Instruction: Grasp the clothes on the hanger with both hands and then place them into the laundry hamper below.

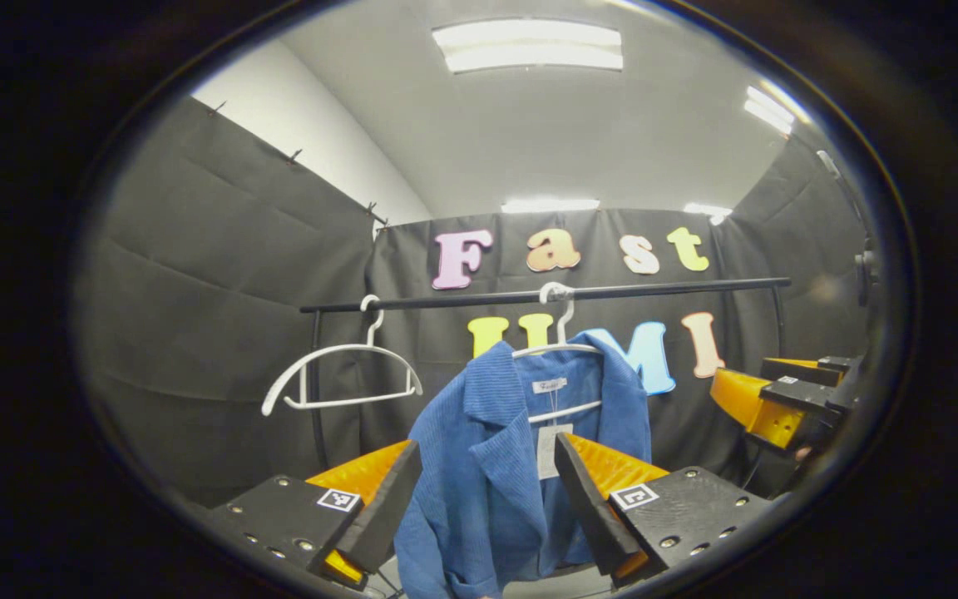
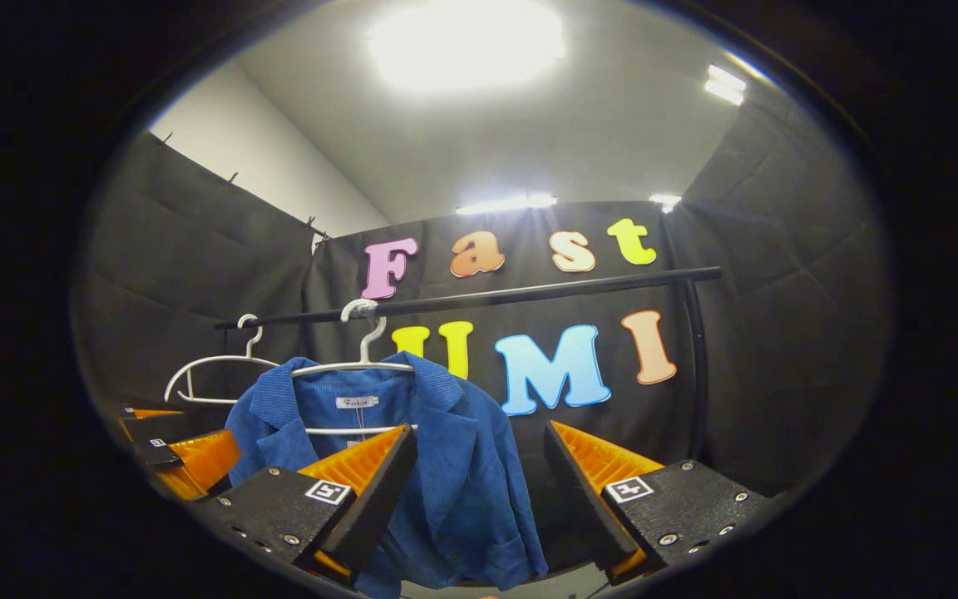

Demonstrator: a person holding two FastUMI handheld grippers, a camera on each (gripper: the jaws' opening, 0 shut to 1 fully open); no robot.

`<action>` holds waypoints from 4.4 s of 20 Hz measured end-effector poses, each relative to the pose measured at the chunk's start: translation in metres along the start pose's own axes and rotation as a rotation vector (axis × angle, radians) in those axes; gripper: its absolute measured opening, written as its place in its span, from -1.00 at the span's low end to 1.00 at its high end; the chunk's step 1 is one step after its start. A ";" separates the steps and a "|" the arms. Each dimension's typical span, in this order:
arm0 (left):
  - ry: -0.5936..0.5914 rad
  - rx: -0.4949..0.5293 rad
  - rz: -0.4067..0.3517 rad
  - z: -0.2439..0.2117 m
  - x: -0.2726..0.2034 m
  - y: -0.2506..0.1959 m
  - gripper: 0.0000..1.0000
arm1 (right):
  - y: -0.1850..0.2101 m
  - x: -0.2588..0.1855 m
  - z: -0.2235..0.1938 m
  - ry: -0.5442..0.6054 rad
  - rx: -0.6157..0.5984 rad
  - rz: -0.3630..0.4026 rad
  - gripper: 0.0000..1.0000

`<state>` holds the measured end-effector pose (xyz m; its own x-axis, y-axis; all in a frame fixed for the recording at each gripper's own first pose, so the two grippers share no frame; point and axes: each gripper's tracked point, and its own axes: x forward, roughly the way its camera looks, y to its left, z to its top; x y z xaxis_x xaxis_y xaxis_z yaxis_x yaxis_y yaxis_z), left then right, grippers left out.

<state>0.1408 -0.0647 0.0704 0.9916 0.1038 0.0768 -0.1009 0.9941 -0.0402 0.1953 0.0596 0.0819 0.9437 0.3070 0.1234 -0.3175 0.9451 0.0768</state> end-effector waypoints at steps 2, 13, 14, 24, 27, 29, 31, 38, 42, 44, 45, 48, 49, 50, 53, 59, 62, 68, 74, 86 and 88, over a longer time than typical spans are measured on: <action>0.005 -0.016 0.012 -0.002 0.010 -0.005 0.97 | 0.003 0.014 -0.001 -0.001 0.001 0.025 0.90; 0.074 -0.018 0.093 -0.048 0.070 -0.019 0.97 | 0.023 0.079 -0.052 0.078 -0.003 0.119 0.90; 0.079 -0.015 0.106 -0.054 0.074 -0.017 0.97 | 0.023 0.085 -0.058 0.087 -0.004 0.121 0.91; 0.118 0.044 0.220 -0.088 0.106 0.001 0.97 | 0.036 0.137 -0.117 0.171 -0.021 0.193 0.90; 0.129 0.070 0.243 -0.093 0.110 0.001 0.86 | 0.033 0.145 -0.131 0.192 -0.026 0.175 0.91; 0.133 0.083 0.255 -0.096 0.110 0.002 0.97 | 0.029 0.150 -0.136 0.190 -0.033 0.149 0.91; 0.148 0.088 0.263 -0.102 0.108 0.001 0.86 | 0.027 0.153 -0.139 0.183 -0.040 0.134 0.92; 0.193 0.044 0.219 -0.119 0.111 0.000 0.08 | 0.037 0.157 -0.149 0.226 0.026 0.166 0.05; 0.200 -0.004 0.176 -0.122 0.109 0.001 -0.46 | 0.046 0.150 -0.135 0.187 0.033 0.194 -0.88; 0.202 0.001 0.176 -0.120 0.107 0.008 -0.87 | 0.046 0.150 -0.127 0.161 0.001 0.202 -0.92; 0.202 -0.001 0.169 -0.118 0.106 0.006 -0.87 | 0.046 0.149 -0.123 0.151 -0.013 0.202 -0.92; 0.186 0.015 0.126 -0.107 0.103 -0.002 -0.91 | 0.045 0.145 -0.096 0.081 -0.042 0.180 -0.92; 0.180 0.022 0.118 -0.102 0.101 -0.004 -0.99 | 0.044 0.144 -0.087 0.053 -0.054 0.172 -0.92; 0.176 0.029 0.112 -0.098 0.097 -0.005 -0.99 | 0.043 0.145 -0.078 0.030 -0.065 0.172 -0.92; 0.154 0.046 0.110 -0.081 0.093 -0.004 -0.91 | 0.039 0.147 -0.054 -0.030 -0.093 0.173 -0.93; 0.142 0.054 0.088 -0.049 0.079 -0.003 -0.91 | 0.029 0.156 -0.029 -0.094 -0.131 0.167 -0.92; 0.143 0.046 0.091 -0.035 0.068 0.008 -0.91 | 0.025 0.158 -0.023 -0.103 -0.143 0.158 -0.92; 0.124 0.021 0.103 -0.011 0.054 0.029 -0.91 | 0.016 0.160 -0.014 -0.123 -0.151 0.134 -0.92; 0.022 0.098 0.144 0.040 0.052 0.064 -0.99 | 0.003 0.177 -0.001 -0.159 -0.176 0.104 -0.93; 0.022 0.174 0.147 0.031 0.102 0.120 -0.91 | -0.017 0.205 -0.002 -0.193 -0.293 0.095 -0.93; 0.039 0.159 0.132 0.021 0.113 0.126 -0.91 | -0.018 0.206 -0.004 -0.188 -0.307 0.091 -0.93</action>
<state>0.2386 0.0729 0.0945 0.9710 0.2353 0.0429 -0.2387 0.9648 0.1106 0.3962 0.1063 0.1015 0.8704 0.3921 0.2977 -0.3295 0.9133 -0.2396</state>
